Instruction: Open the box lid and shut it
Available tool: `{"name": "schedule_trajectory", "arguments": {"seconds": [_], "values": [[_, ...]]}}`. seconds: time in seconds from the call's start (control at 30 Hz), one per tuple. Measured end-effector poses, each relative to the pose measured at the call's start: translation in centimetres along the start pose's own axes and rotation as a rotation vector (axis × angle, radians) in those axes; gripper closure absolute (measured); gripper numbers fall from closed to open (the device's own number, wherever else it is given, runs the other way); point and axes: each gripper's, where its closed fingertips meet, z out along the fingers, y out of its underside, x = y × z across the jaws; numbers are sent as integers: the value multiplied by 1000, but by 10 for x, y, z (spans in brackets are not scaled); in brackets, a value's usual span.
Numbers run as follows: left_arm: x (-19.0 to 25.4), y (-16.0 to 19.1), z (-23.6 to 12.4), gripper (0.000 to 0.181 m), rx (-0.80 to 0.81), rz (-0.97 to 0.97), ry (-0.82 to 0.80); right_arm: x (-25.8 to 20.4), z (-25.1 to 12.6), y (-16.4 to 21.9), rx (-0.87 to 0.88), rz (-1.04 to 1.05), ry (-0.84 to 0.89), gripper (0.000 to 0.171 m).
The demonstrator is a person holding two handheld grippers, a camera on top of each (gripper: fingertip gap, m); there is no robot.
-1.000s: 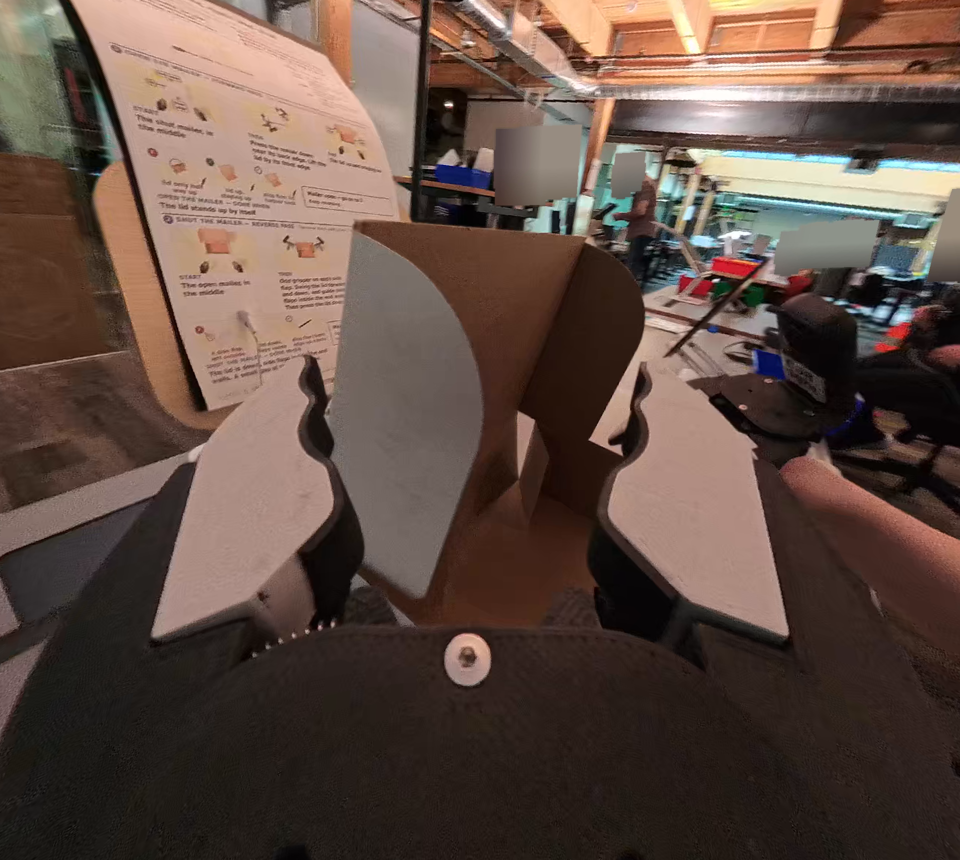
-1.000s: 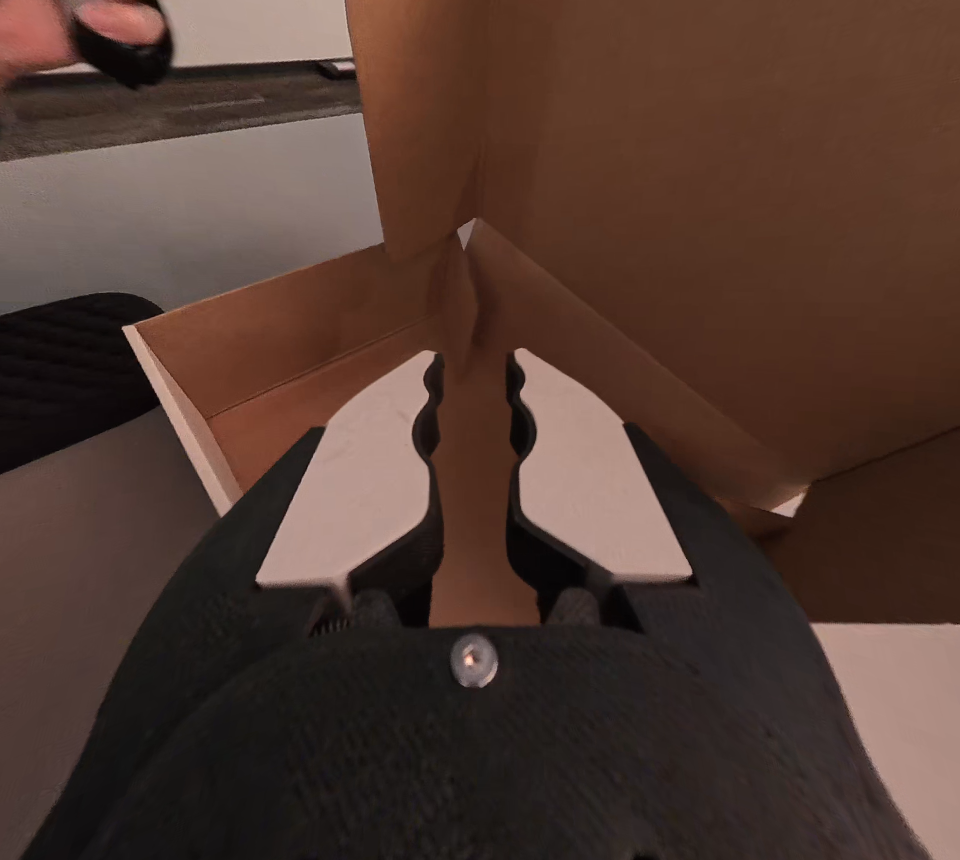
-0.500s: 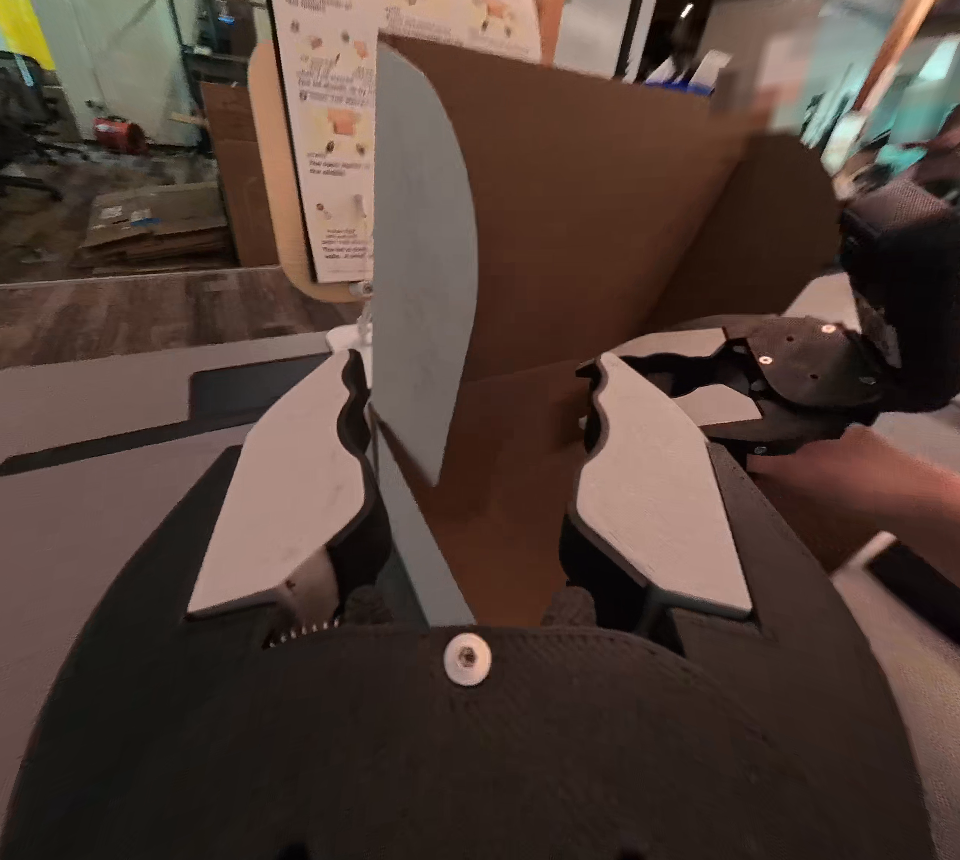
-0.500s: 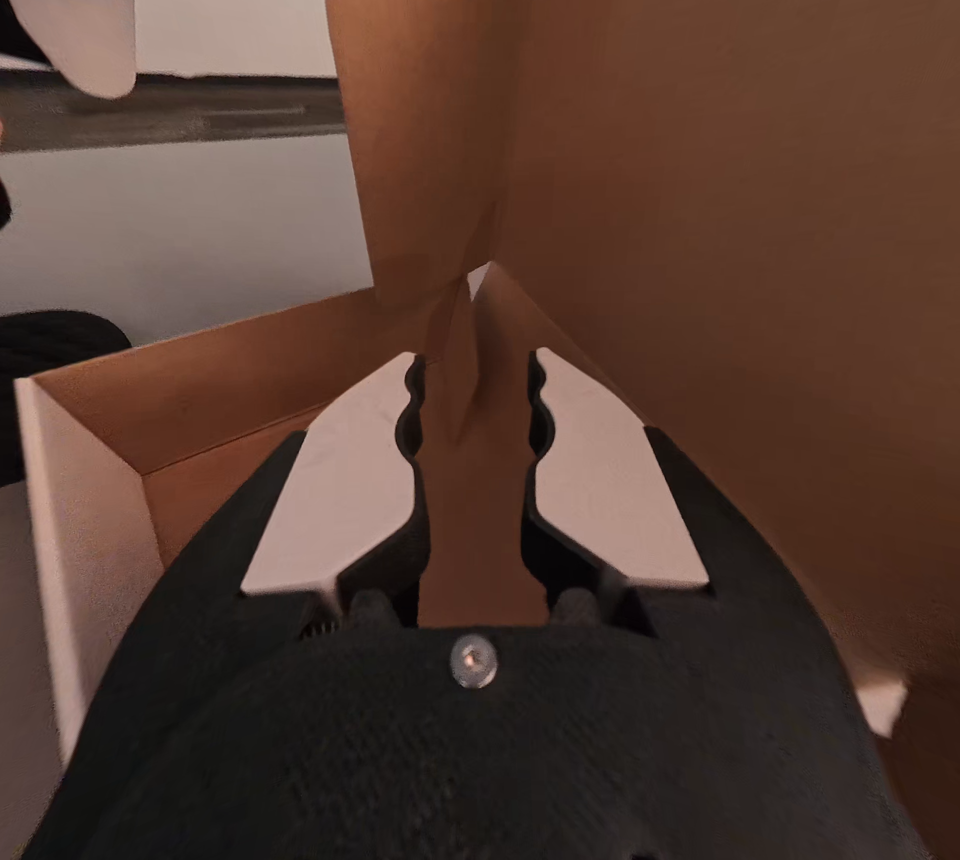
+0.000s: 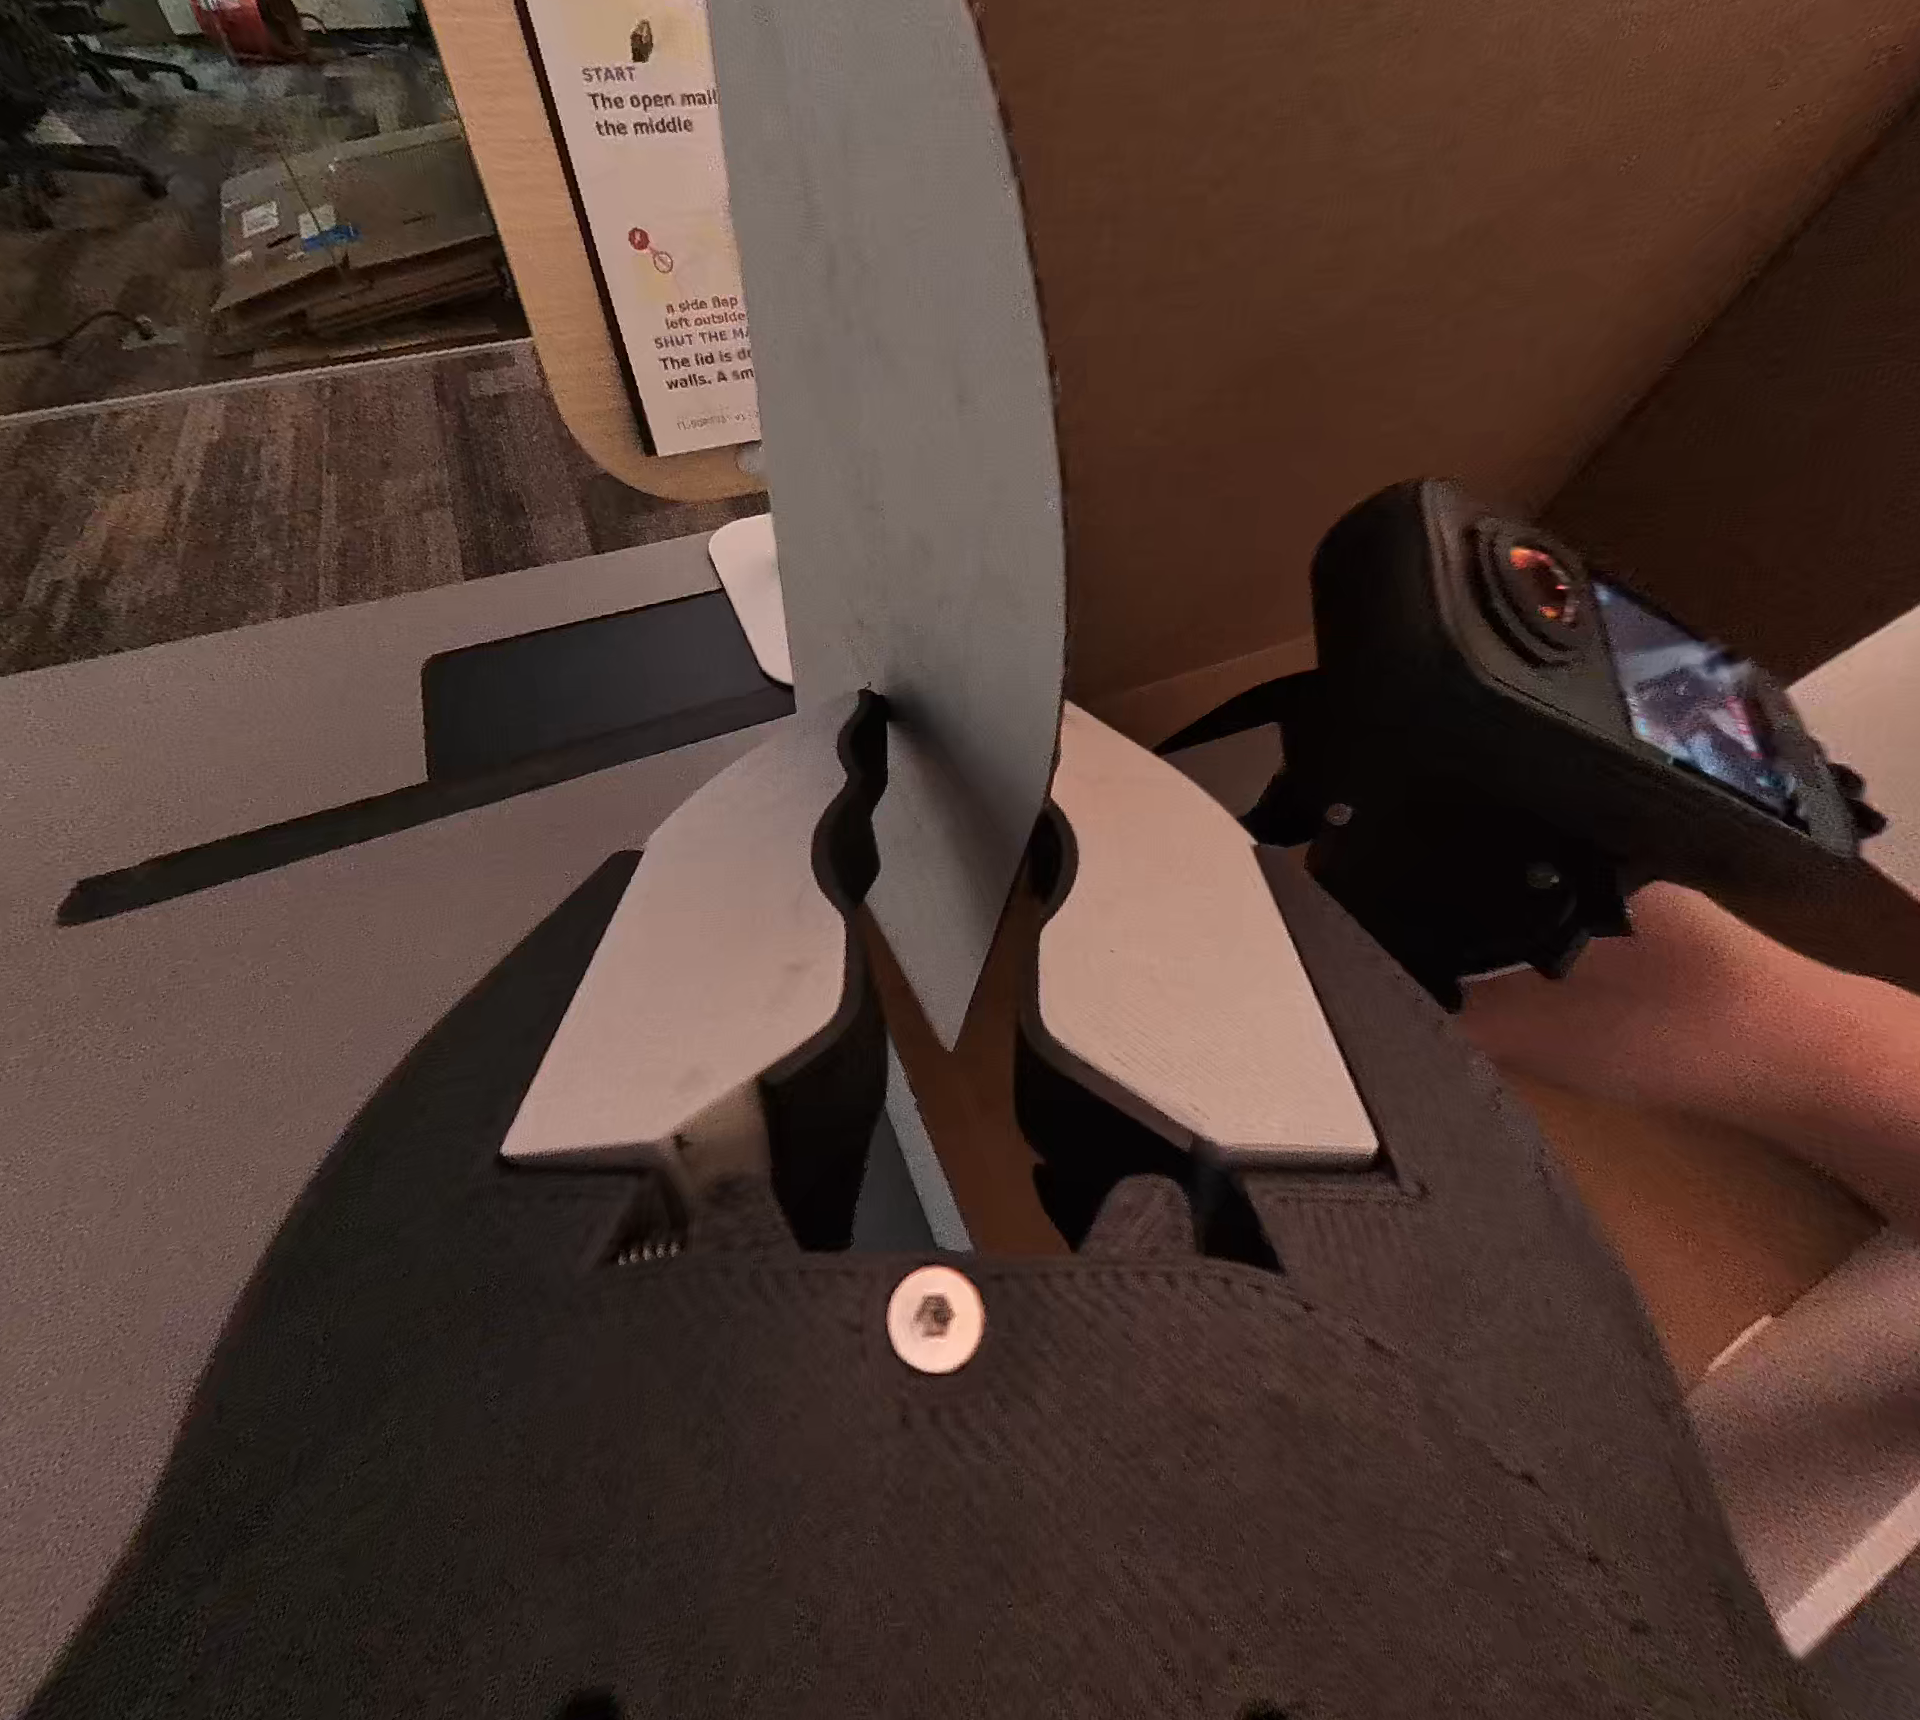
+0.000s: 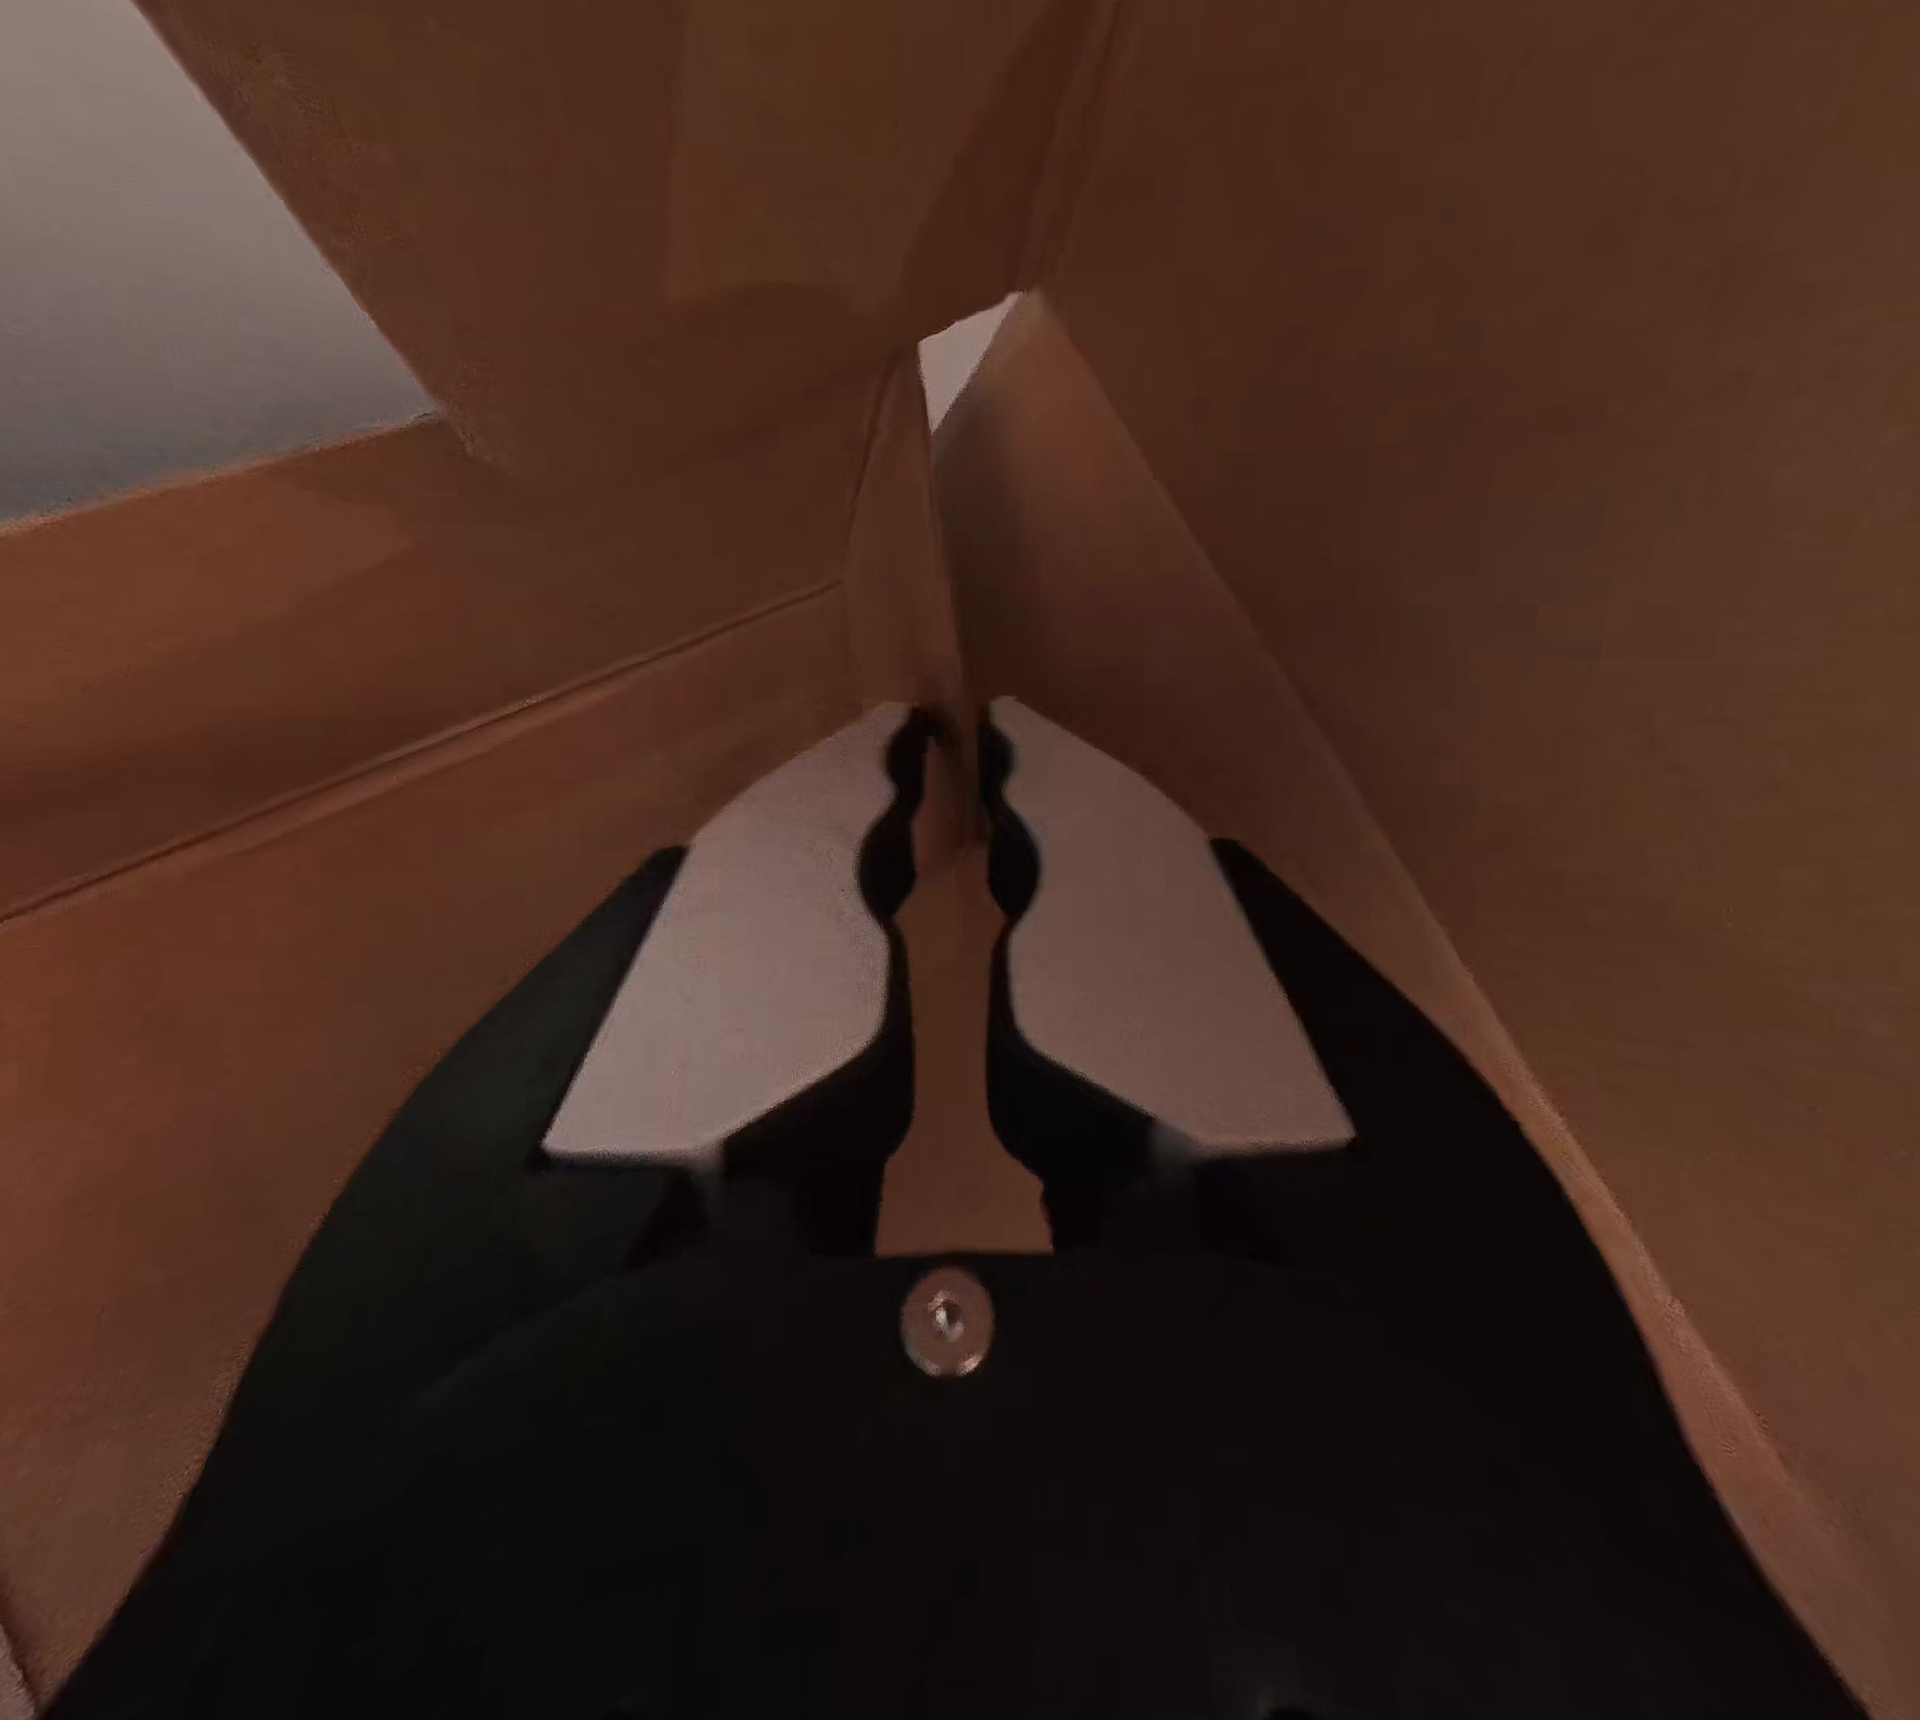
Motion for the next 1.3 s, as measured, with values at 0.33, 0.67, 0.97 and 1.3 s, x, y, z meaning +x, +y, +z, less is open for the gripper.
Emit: {"name": "schedule_trajectory", "arguments": {"seconds": [0.33,0.67,0.97,1.3], "values": [[-12,8,-18,175,-2,-21,-65,16,9,0,-10,169,19,164],[-4,34,-23,174,-70,-77,-63,24,9,4,-24,97,87,161],[1,36,-23,171,-67,-79,-65,-4,-62,-13,7,-275,265,158],[12,22,-54,141,28,-46,-113,51,-324,34,522,158,710,133]]}}
